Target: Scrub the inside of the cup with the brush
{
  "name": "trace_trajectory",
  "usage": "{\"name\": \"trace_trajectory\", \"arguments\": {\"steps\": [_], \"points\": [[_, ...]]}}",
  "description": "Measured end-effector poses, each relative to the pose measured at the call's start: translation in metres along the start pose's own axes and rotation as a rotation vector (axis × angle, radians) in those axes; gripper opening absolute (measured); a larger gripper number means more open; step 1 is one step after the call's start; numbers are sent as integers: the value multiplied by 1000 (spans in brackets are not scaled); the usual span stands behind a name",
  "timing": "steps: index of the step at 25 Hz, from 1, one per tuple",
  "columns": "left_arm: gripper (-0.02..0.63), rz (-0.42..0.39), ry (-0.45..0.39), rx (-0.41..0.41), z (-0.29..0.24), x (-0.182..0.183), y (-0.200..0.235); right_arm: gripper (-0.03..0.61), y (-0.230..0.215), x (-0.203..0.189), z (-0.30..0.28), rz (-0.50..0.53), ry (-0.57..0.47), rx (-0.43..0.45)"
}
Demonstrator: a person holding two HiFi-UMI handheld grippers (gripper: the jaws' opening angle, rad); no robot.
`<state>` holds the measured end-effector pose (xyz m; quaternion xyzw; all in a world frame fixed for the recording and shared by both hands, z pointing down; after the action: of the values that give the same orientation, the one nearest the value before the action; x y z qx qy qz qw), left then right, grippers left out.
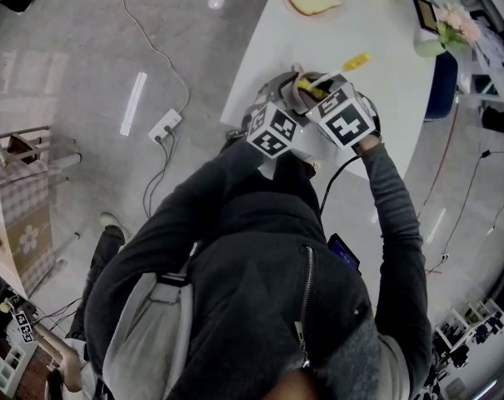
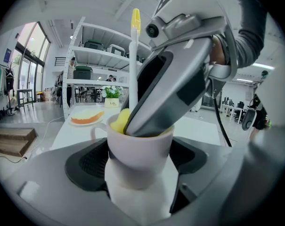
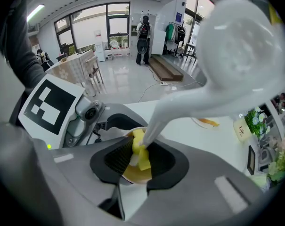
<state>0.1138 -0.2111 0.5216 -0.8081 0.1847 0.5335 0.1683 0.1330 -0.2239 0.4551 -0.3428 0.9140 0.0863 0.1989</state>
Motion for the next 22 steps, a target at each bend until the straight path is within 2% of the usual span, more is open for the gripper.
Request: {"name": "trace_trajectory", "arguments": {"steps": [17,22], "points": [[411,1,2,-7,0,0,0,98,-3,-6,-6,50,-70,-117],[411,-1,2,-9,0,0,2,100,-6,-5,-9,77,-59,-126]]}}
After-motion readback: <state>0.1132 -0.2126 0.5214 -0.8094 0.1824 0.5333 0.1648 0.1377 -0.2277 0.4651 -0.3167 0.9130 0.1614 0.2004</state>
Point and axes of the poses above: the fingertips, and each gripper's own axes: z backward along the fingers, y to its left, x out of its top, the point moved 6 cm from there along z, backward along the fingers, and after that the axes turned 8 degrees about -z, right-handed, at the moved point
